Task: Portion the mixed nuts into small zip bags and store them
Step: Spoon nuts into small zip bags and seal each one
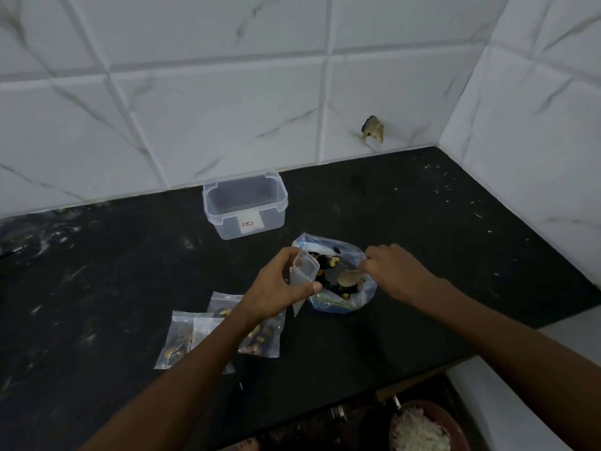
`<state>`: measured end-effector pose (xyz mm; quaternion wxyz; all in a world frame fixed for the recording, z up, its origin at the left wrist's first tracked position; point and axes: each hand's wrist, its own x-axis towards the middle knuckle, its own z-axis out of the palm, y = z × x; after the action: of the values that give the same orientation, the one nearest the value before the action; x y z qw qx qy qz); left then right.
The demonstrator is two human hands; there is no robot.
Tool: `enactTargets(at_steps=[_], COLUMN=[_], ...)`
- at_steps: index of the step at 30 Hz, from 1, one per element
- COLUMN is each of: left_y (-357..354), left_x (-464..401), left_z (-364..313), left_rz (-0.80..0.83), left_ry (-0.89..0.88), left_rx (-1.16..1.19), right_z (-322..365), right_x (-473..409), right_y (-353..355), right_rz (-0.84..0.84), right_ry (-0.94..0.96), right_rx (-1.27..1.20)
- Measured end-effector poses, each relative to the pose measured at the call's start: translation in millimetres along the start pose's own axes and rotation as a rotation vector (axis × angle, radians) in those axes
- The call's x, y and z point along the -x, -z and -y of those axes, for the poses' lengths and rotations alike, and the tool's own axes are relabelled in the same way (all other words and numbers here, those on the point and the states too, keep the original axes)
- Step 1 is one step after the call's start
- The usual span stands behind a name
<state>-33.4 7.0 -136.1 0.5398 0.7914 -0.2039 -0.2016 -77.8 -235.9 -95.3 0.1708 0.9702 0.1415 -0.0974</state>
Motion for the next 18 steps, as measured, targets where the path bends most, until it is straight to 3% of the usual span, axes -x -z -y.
enactTargets(at_steps=[10,18], left_y=[-6,3], left_x=[-1,0], left_z=[0,1], left_rz=[0.015,-0.027], left_ry=[0.003,0.029], left_rx=[0.0,0.037], right_z=[19,30], right_x=[-6,-14], right_y=[-4,-12], right_rz=[-0.058,-0.197], right_ry=[0.122,-0.167], right_rx=[0.019,-0.302])
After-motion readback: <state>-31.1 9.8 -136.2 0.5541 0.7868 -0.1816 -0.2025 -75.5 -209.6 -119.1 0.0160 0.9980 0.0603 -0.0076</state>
